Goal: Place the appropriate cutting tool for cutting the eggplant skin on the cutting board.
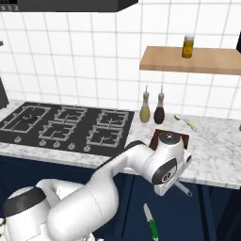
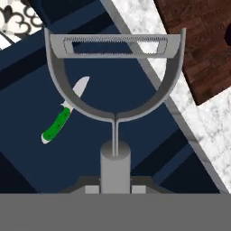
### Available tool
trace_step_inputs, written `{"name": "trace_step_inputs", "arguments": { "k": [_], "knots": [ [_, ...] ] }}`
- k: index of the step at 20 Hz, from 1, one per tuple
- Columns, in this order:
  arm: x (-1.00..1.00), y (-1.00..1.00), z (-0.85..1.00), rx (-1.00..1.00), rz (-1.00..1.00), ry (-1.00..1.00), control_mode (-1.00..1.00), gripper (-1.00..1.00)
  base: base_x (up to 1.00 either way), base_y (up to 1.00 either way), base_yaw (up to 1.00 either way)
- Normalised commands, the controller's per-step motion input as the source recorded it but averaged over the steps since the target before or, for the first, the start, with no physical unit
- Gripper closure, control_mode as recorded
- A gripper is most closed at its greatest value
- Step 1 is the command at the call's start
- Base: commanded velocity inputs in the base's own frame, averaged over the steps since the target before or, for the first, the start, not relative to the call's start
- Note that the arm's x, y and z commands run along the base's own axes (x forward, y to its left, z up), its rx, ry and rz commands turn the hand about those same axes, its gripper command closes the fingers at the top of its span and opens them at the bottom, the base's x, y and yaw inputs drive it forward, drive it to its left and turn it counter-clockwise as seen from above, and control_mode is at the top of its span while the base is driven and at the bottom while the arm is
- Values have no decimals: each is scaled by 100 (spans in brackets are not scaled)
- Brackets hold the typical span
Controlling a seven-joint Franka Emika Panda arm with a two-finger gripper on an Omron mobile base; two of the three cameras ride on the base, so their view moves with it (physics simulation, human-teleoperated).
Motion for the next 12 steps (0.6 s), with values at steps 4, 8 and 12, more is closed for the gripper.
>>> {"name": "trace_step_inputs", "arguments": {
  "k": [4,8,12],
  "knots": [
    [98,-40,17,7,2,0,-100,100,0,0,0],
    [100,-4,0,5,1,0,-100,100,0,0,0],
    [100,0,-19,1,2,4,-100,100,0,0,0]
  ]
}}
